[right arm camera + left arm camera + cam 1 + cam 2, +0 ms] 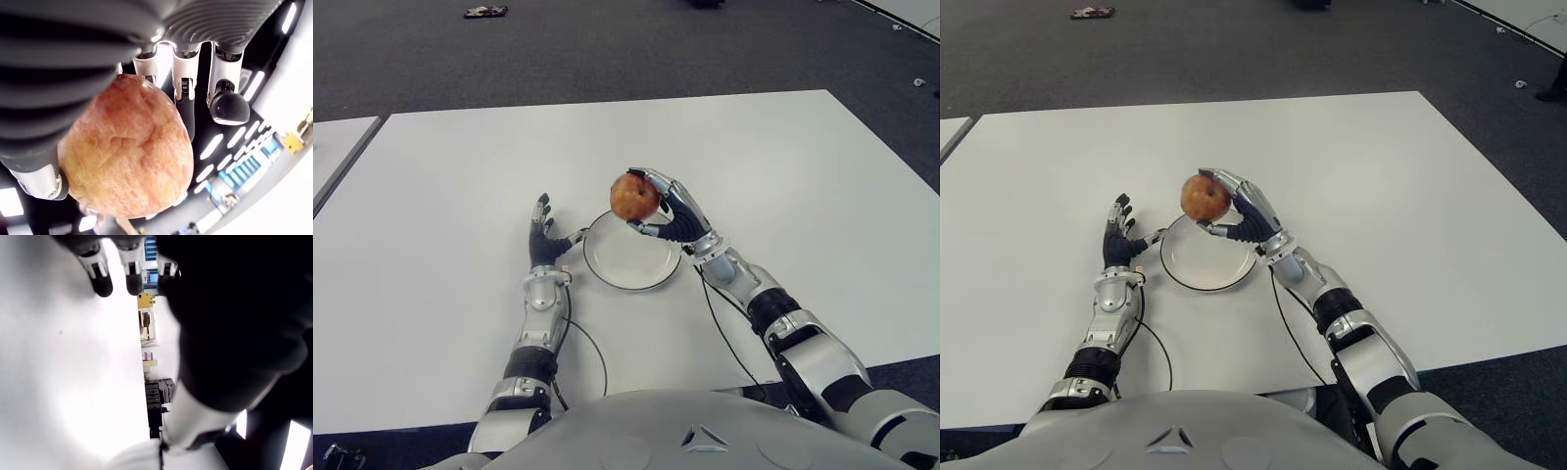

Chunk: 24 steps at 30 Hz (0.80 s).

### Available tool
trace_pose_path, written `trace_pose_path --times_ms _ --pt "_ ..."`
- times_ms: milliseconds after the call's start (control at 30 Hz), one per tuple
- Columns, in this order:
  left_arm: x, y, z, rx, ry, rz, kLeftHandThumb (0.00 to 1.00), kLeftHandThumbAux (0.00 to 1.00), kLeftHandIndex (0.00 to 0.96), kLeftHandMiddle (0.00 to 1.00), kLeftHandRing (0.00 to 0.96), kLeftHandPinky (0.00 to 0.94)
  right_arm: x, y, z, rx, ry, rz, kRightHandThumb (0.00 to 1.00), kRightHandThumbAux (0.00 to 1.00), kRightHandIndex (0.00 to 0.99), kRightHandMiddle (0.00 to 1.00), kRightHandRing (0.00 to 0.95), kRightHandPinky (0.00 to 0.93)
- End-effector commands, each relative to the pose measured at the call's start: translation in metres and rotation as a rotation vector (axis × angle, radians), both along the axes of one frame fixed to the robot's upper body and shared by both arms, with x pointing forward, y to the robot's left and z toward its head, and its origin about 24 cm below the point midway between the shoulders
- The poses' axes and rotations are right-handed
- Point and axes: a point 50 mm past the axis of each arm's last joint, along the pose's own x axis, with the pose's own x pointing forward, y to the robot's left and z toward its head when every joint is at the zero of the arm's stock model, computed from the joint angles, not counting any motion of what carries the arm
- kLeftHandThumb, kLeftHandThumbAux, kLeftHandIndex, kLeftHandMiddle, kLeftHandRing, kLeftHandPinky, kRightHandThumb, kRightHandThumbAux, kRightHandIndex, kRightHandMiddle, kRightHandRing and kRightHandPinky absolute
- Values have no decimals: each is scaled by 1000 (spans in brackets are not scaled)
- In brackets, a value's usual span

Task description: Put the apples into the plate.

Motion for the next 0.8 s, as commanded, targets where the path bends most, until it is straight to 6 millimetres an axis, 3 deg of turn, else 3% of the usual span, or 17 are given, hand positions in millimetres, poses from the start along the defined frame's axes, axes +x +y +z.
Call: trace_pose_path --times_ms 33,800 --pt "-11 1 -16 -9 96 -10 0 548 0 0 0 0 -6 -2 -5 -44 10 28 741 712 440 873 863 855" --pt "-10 4 -16 -12 97 -13 0 560 0 0 0 0 -13 -1 -11 -185 38 135 744 711 440 865 859 847"
